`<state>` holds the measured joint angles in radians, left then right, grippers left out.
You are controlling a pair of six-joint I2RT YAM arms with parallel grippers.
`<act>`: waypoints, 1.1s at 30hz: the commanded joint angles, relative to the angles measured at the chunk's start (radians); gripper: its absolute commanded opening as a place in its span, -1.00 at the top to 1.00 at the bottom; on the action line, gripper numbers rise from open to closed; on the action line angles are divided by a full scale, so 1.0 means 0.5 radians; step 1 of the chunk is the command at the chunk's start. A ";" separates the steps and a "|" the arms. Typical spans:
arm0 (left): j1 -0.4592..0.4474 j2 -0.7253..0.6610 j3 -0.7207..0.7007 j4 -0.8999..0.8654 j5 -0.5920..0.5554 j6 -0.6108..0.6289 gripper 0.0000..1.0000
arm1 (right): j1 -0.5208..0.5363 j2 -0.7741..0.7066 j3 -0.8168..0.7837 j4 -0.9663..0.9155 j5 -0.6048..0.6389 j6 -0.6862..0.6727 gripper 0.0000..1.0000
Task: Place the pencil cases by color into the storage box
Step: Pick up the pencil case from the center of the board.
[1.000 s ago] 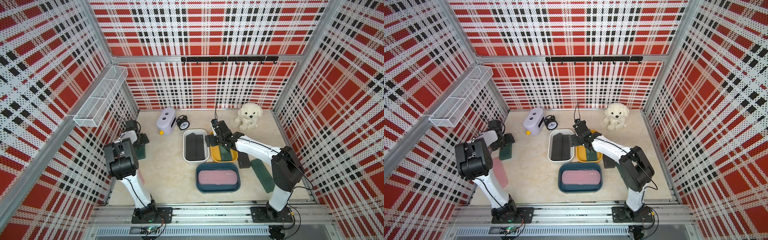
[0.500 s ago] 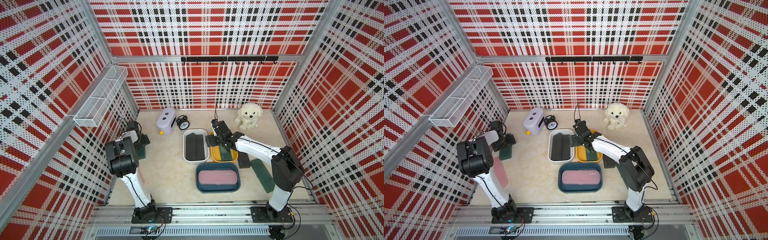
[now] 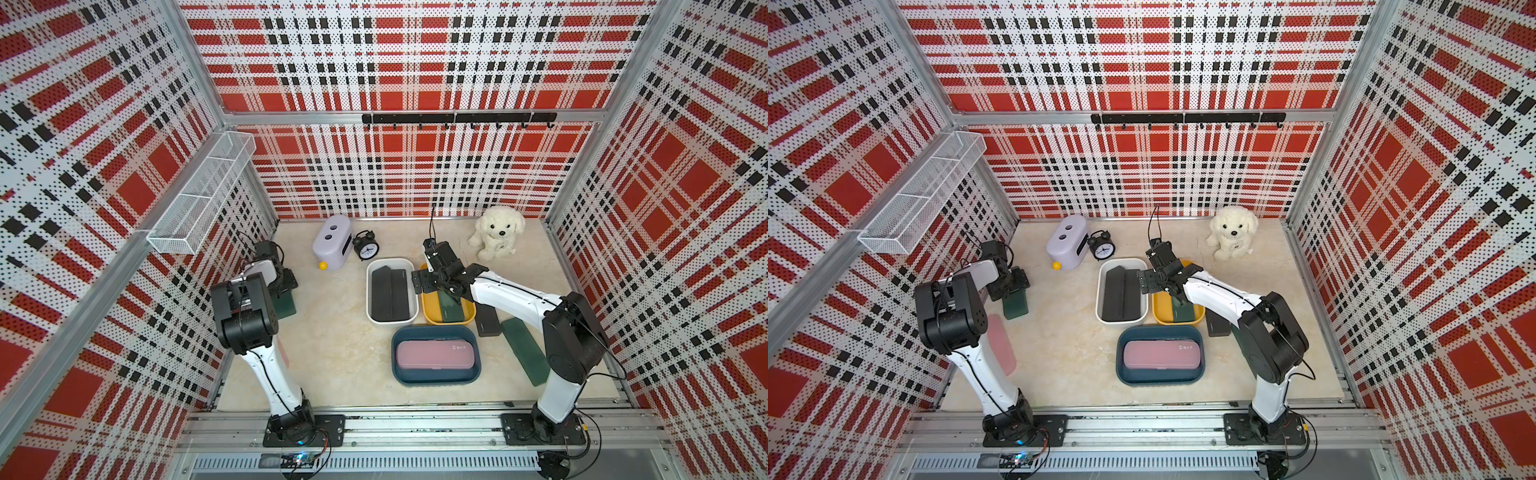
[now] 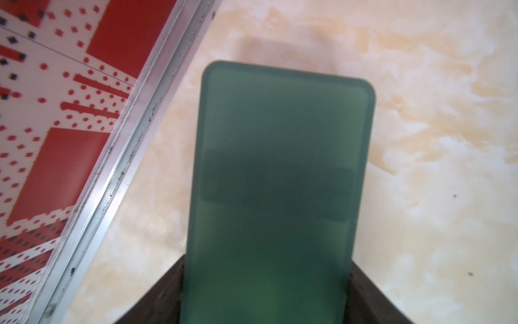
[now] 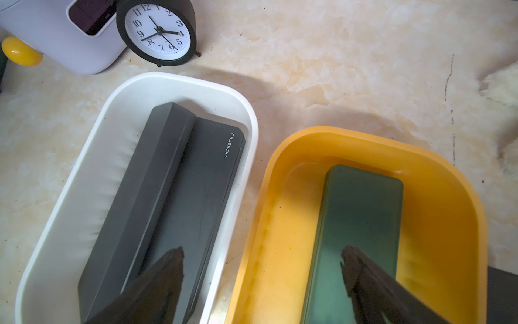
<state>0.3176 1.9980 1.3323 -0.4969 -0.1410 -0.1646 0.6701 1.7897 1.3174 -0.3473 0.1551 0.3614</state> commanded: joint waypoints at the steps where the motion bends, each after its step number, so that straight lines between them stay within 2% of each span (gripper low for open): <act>1: -0.101 -0.108 0.015 -0.018 -0.045 -0.032 -0.11 | -0.008 -0.016 0.022 -0.008 0.045 0.015 -0.88; 10: -0.232 -0.169 0.015 -0.056 -0.185 -0.189 0.00 | -0.023 -0.061 -0.019 -0.017 0.090 0.010 -0.88; 17: -0.327 -0.371 0.002 -0.116 -0.328 -0.317 0.05 | -0.056 -0.088 -0.008 -0.025 0.089 -0.028 -0.88; 21: -0.396 -0.519 -0.022 -0.117 -0.329 -0.367 0.07 | -0.088 -0.094 0.029 -0.044 0.077 -0.062 -0.88; 33: -0.764 -0.922 -0.084 -0.117 -0.251 -0.495 0.08 | -0.237 -0.166 0.026 -0.093 0.044 -0.118 -0.88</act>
<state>-0.0383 1.5921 1.3037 -0.5598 -0.2714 -0.3775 0.5701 1.7557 1.3170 -0.3759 0.1787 0.3180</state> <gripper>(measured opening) 0.751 0.940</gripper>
